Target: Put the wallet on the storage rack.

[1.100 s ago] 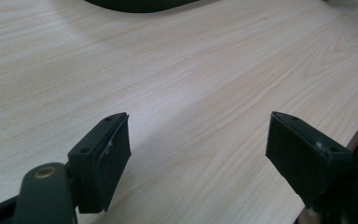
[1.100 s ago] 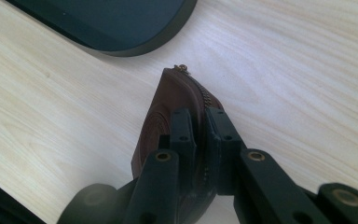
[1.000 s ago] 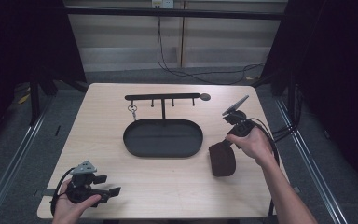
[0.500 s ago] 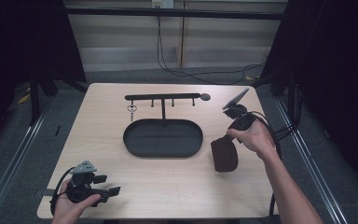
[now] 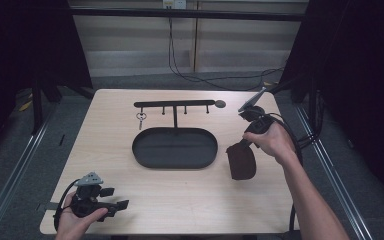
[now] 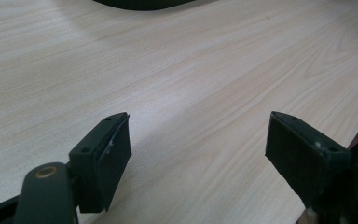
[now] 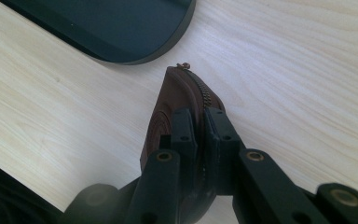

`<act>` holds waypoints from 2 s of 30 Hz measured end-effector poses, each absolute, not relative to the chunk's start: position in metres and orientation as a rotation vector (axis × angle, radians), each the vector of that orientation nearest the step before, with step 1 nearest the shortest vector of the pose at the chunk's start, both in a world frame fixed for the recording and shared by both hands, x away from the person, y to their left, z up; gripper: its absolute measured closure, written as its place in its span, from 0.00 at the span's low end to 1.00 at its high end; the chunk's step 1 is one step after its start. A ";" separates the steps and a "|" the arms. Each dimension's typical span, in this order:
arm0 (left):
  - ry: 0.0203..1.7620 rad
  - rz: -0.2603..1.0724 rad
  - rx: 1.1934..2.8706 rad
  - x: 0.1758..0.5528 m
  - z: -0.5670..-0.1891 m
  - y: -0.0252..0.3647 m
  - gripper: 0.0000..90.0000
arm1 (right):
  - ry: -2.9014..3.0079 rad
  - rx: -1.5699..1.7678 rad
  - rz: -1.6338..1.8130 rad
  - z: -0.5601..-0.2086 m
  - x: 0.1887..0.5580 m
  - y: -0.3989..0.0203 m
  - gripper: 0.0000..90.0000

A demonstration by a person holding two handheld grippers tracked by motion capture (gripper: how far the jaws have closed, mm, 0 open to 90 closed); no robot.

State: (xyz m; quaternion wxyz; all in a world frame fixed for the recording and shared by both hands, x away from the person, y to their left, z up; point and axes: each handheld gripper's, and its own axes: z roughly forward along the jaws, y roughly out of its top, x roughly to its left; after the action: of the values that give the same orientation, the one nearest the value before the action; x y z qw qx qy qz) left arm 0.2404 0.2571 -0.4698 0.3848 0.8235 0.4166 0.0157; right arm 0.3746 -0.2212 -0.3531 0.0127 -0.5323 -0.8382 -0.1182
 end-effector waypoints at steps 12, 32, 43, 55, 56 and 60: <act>1.046 0.042 2.107 0.239 -0.469 0.256 0.25 | -2.626 -1.686 -0.364 -0.336 0.376 -0.219 0.93; 1.043 0.038 2.110 0.239 -0.469 0.257 0.25 | -2.630 -1.721 -0.464 -0.305 0.392 -0.208 0.93; 1.042 0.033 2.110 0.239 -0.469 0.257 0.25 | -2.582 -1.729 -0.600 -0.303 0.404 -0.197 0.93; 1.041 0.031 2.106 0.239 -0.469 0.257 0.25 | -2.492 -1.746 -0.746 -0.313 0.418 -0.188 0.93; 1.043 0.031 2.106 0.239 -0.469 0.257 0.24 | -2.493 -1.740 -0.753 -0.315 0.419 -0.187 0.94; 1.048 0.030 2.101 0.238 -0.469 0.258 0.24 | -2.458 -1.750 -0.790 -0.321 0.423 -0.184 0.94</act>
State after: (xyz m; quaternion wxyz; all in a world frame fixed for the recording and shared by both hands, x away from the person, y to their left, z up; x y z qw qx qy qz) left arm 0.2383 0.2575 -0.4693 0.3867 0.8252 0.4115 0.0119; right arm 0.4231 -0.1843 -0.3209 0.0112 -0.5611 -0.7880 -0.2531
